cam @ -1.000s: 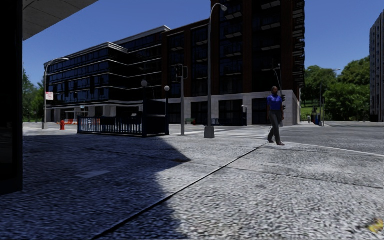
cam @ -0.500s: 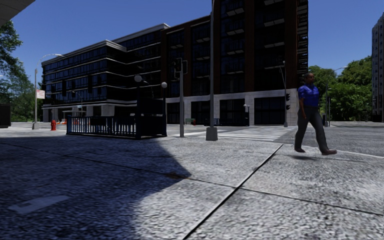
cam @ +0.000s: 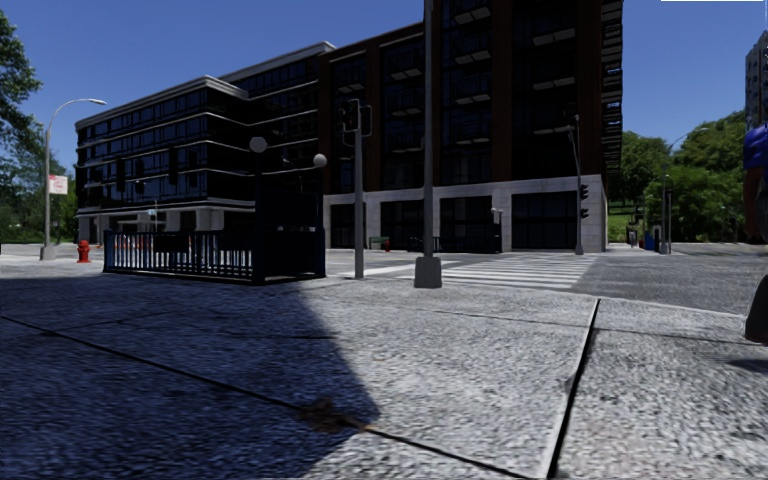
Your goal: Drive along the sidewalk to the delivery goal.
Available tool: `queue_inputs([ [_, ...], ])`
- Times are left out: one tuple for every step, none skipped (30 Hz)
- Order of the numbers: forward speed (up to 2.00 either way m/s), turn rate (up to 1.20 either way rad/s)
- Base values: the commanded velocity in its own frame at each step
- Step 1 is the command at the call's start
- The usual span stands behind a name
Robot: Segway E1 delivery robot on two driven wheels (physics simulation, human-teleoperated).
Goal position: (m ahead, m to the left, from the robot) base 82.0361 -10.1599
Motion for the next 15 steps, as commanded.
queue_inputs([
  [2.0,-1.12],
  [2.0,-0.37],
  [2.0,-0.11],
  [2.0,-0.03],
  [2.0,-0.01],
  [2.0,0.0],
  [2.0,0.0],
  [2.0,0.0],
  [2.0,0.0],
  [2.0,0.0],
  [2.0,0.0],
  [2.0,0.0],
  [2.0,0.0],
  [2.0,0.0],
  [2.0,0.0],
])
